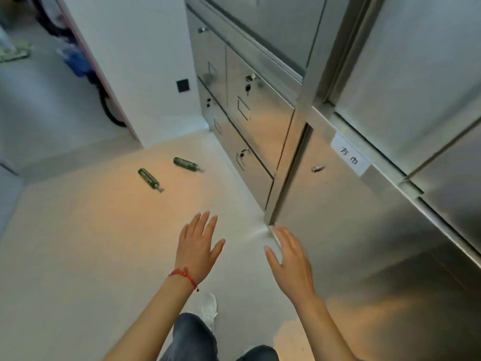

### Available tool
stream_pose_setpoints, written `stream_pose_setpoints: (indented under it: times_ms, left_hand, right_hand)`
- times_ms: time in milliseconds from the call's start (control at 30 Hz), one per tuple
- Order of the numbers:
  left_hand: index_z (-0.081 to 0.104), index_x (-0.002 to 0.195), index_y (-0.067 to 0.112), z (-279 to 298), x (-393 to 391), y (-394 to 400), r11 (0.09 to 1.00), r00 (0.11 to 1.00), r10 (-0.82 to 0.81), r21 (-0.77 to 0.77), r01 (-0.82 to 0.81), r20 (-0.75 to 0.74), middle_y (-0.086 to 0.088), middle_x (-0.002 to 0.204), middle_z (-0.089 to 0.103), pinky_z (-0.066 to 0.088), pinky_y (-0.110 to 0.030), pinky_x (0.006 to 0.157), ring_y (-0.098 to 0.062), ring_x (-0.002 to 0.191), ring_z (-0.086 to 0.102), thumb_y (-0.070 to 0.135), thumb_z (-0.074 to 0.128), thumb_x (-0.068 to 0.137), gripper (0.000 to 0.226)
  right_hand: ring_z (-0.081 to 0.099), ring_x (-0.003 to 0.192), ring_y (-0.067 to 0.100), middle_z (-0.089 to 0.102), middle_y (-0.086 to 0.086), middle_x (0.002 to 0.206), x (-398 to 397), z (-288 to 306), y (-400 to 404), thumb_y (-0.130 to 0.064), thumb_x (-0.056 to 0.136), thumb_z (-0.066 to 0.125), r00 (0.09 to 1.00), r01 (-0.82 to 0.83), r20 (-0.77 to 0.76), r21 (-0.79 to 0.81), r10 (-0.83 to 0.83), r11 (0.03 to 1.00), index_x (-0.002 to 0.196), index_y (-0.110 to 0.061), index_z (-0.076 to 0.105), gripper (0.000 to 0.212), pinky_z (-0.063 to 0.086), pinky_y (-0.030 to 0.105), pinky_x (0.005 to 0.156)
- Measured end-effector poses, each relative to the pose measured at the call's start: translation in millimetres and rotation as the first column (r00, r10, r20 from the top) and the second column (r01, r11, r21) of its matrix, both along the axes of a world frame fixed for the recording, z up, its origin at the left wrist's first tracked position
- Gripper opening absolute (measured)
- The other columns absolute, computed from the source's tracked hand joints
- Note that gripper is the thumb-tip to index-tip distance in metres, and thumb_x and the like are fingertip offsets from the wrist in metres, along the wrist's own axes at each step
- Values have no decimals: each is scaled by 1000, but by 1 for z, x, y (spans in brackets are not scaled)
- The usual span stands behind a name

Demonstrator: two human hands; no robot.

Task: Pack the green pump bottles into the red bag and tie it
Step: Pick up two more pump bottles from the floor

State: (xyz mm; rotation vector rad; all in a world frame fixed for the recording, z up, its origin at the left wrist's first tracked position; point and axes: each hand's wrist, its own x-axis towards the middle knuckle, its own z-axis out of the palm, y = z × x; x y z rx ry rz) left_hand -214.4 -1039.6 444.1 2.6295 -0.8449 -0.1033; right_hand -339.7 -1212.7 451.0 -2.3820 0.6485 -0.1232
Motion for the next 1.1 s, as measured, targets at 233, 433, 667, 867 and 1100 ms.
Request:
stream_pose_setpoints:
  times_ms: [233, 433, 667, 867, 1100]
  left_hand:
    - [39, 133, 9, 3, 57, 62, 978, 978, 206, -31, -206, 14, -16, 143, 37, 31, -51, 106, -34, 134, 29, 30, 57, 86, 54]
    - [37, 134, 11, 3, 137, 108, 952, 952, 304, -39, -304, 12, -14, 146, 34, 27, -49, 108, -32, 136, 26, 33, 54, 88, 54]
    - [33, 136, 12, 2, 227, 159, 927, 927, 375, -2, -375, 8, -12, 148, 31, 24, -47, 109, -30, 137, 23, 35, 50, 89, 55]
    - [36, 135, 11, -9, 296, 185, 883, 883, 467, -24, -469, -49, -14, 146, 33, 25, -48, 109, -30, 137, 24, 31, 53, 88, 53]
    - [37, 134, 9, -18, 406, 204, 816, 815, 576, -2, -578, -64, -15, 145, 35, 25, -48, 109, -32, 136, 26, 30, 54, 88, 53]
  right_hand:
    - [25, 139, 13, 30, -2, 152, 93, -1, 44, -37, 94, 45, 979, -201, 26, 9, 201, 980, 140, -21, 33, 51, 21, 27, 111]
    - [26, 138, 14, 30, -1, 152, 191, -1, 80, -38, 94, 44, 956, -293, 22, 4, 293, 956, 141, -21, 32, 52, 22, 29, 111]
    - [27, 138, 14, 31, -1, 151, 295, -3, 121, -39, 94, 44, 938, -347, 16, 17, 346, 938, 141, -22, 32, 52, 26, 31, 110]
    - [26, 138, 11, 29, -3, 152, 385, -13, 139, -40, 94, 43, 902, -431, -19, 33, 432, 902, 141, -23, 30, 52, 23, 29, 110]
    - [25, 138, 14, 30, 0, 152, 533, -21, 153, -38, 94, 43, 837, -546, -28, 8, 546, 838, 141, -21, 31, 51, 24, 31, 110]
